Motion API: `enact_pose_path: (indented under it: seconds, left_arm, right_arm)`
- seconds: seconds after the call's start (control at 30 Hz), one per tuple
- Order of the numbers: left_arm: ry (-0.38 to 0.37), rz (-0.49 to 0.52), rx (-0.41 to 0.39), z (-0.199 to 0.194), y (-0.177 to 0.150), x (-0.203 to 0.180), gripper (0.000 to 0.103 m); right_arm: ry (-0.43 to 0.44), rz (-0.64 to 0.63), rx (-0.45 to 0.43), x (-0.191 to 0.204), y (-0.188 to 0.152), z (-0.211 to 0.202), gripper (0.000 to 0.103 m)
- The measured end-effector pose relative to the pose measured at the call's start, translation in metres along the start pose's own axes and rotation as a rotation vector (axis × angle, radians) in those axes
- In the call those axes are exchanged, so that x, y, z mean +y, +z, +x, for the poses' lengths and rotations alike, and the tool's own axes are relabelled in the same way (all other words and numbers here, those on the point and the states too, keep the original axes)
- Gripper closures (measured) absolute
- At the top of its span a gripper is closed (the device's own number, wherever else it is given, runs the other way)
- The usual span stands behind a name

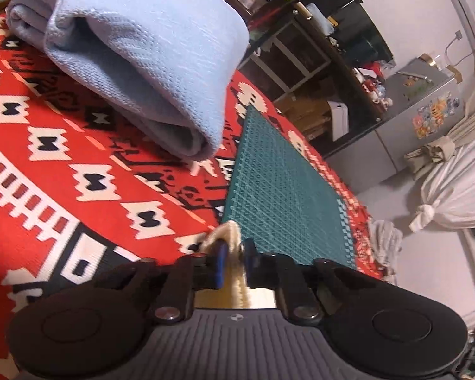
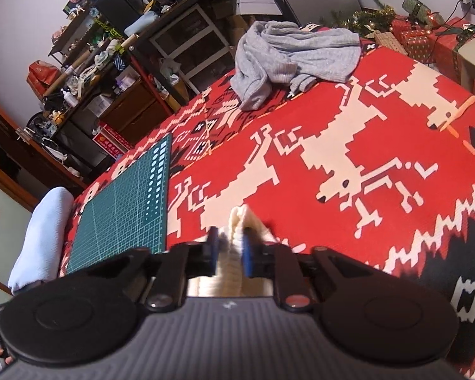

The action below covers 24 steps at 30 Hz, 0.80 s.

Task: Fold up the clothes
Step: 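Pinch the ribbed side edge of the folded vest with both tools and lift, then open both tools and release the side edge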

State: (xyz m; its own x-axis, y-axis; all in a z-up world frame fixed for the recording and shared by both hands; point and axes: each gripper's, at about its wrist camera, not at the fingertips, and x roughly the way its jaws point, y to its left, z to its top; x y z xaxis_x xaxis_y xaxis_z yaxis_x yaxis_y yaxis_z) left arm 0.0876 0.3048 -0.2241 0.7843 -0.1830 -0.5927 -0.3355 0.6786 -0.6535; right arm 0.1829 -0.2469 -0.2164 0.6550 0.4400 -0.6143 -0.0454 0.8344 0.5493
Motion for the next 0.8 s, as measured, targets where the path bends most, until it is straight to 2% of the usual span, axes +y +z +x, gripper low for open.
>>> enact_pose_path:
  seconds: [0.13, 0.27, 0.43, 0.6, 0.63, 0.67, 0.7, 0.8]
  left_arm:
    - [0.032, 0.048, -0.066, -0.008, -0.004, -0.002, 0.099]
    - [0.041, 0.03, -0.073, -0.006, -0.004, 0.007, 0.099]
    - [-0.063, -0.066, -0.068, -0.004, -0.001, 0.026, 0.099]
    - [-0.065, 0.065, -0.103, -0.018, -0.002, 0.012, 0.095]
    - [-0.062, 0.096, -0.118, -0.023, -0.002, 0.008, 0.087]
    - [-0.05, 0.119, -0.128, -0.027, -0.002, 0.006, 0.073]
    - [-0.037, 0.141, -0.136, -0.031, -0.001, 0.004, 0.066]
    - [-0.008, 0.181, -0.143, -0.041, -0.002, -0.001, 0.066]
  right_arm:
    - [-0.022, -0.009, -0.04, 0.001, -0.001, -0.004, 0.1]
    - [-0.026, 0.044, -0.051, -0.01, -0.001, -0.003, 0.1]
    - [0.001, 0.093, -0.053, -0.017, -0.001, 0.003, 0.099]
    - [0.024, 0.132, -0.082, -0.025, 0.001, 0.0, 0.098]
    - [0.024, 0.132, -0.09, -0.026, 0.001, -0.002, 0.097]
    - [0.031, 0.138, -0.098, -0.027, 0.002, -0.005, 0.097]
    - [0.031, 0.14, -0.109, -0.028, 0.002, -0.007, 0.091]
    - [-0.006, 0.109, -0.15, -0.027, 0.003, -0.017, 0.089]
